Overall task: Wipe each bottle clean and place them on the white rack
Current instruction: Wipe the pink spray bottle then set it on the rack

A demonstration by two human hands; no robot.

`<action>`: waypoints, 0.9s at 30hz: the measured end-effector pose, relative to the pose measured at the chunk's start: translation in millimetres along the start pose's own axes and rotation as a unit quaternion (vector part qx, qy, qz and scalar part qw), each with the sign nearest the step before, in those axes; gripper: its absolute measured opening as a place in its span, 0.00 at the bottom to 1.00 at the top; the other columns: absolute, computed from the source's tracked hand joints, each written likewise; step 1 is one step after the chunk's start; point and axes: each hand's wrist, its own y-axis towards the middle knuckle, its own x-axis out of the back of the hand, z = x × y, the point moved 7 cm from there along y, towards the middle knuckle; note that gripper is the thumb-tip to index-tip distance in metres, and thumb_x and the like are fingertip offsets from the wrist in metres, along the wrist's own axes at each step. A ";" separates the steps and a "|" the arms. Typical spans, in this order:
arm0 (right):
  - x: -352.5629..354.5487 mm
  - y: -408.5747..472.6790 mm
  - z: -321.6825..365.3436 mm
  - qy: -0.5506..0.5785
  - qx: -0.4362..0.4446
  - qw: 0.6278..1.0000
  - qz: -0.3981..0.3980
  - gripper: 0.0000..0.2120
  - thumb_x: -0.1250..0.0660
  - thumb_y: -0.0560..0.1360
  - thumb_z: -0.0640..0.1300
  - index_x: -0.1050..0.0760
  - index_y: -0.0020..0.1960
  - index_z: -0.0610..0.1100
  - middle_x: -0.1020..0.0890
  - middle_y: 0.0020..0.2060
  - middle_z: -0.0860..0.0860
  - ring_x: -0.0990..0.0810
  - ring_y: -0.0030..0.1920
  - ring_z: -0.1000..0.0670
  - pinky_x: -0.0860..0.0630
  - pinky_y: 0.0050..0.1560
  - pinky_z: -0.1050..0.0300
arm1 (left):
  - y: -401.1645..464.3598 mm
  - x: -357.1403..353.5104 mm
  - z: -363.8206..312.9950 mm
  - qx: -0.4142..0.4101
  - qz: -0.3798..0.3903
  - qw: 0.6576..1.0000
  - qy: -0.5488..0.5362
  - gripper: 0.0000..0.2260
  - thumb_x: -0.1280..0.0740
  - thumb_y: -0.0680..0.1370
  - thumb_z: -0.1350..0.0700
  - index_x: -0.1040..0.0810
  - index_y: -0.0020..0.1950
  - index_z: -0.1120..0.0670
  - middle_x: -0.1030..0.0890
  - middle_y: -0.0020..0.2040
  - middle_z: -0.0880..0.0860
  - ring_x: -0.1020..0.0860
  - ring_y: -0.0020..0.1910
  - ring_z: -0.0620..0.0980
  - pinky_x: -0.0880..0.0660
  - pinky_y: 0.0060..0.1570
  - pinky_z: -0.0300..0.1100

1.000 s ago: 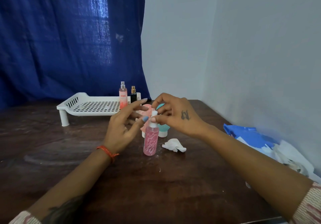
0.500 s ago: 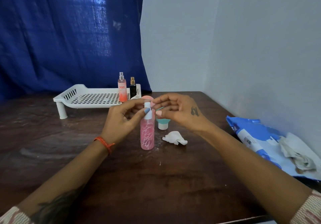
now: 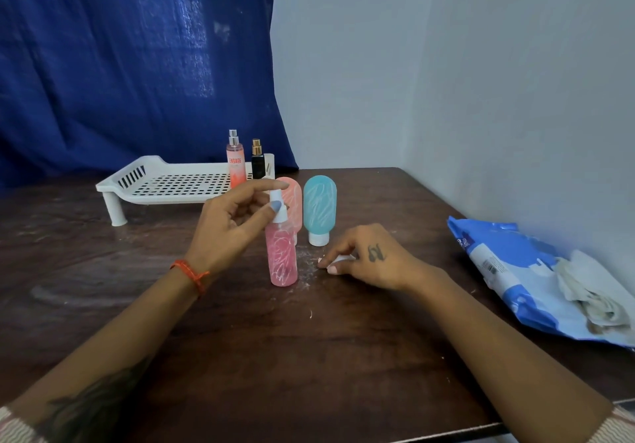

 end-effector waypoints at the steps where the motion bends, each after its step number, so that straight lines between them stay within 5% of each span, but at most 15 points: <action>1: 3.3 -0.3 0.9 0.001 0.002 1.000 -0.023 0.10 0.30 0.72 0.42 0.19 0.53 0.49 0.18 0.53 0.52 0.25 0.46 0.59 0.28 0.53 0.63 | -0.3 -0.3 -0.1 0.002 0.002 1.000 0.003 0.14 0.29 0.72 0.47 0.24 0.56 0.41 0.20 0.47 0.56 0.22 0.48 0.53 0.21 0.47 0.44; 6: 28.7 -8.3 15.3 0.171 0.050 0.958 -0.226 0.11 0.27 0.69 0.39 0.19 0.51 0.47 0.17 0.45 0.53 0.20 0.44 0.57 0.24 0.45 0.67 | 0.5 -3.7 -0.1 0.035 0.006 0.998 -0.046 0.16 0.32 0.71 0.53 0.24 0.58 0.47 0.19 0.49 0.61 0.19 0.50 0.55 0.20 0.48 0.43; 12: 12.7 -6.5 19.9 0.349 0.012 0.919 -0.183 0.10 0.29 0.70 0.35 0.19 0.46 0.48 0.17 0.47 0.53 0.19 0.49 0.55 0.22 0.53 0.60 | 0.1 -7.9 0.1 0.073 0.017 0.991 -0.113 0.15 0.33 0.73 0.61 0.24 0.59 0.54 0.17 0.50 0.58 0.17 0.48 0.49 0.20 0.43 0.38; 18: 3.9 -3.1 13.9 0.580 -0.046 0.802 -0.134 0.05 0.29 0.69 0.35 0.18 0.41 0.43 0.16 0.46 0.48 0.18 0.52 0.50 0.23 0.57 0.53 | 0.3 -8.6 0.9 0.086 0.019 0.989 -0.121 0.15 0.33 0.73 0.62 0.24 0.60 0.53 0.17 0.50 0.59 0.18 0.49 0.52 0.19 0.45 0.41; 21: 5.7 -4.5 17.1 0.513 -0.017 0.843 -0.159 0.06 0.27 0.68 0.35 0.19 0.39 0.46 0.16 0.43 0.50 0.19 0.50 0.50 0.22 0.54 0.55 | 0.7 -9.2 -1.2 0.080 0.022 0.989 -0.119 0.14 0.33 0.73 0.63 0.24 0.58 0.51 0.17 0.50 0.59 0.17 0.48 0.51 0.19 0.44 0.40; 27: 7.2 -5.0 24.1 0.357 0.025 0.917 -0.177 0.16 0.26 0.67 0.41 0.26 0.52 0.51 0.19 0.50 0.53 0.18 0.47 0.54 0.20 0.47 0.59 | 0.3 -10.4 -2.5 0.081 0.024 0.991 -0.100 0.14 0.32 0.73 0.61 0.24 0.55 0.47 0.17 0.49 0.58 0.18 0.48 0.50 0.20 0.42 0.37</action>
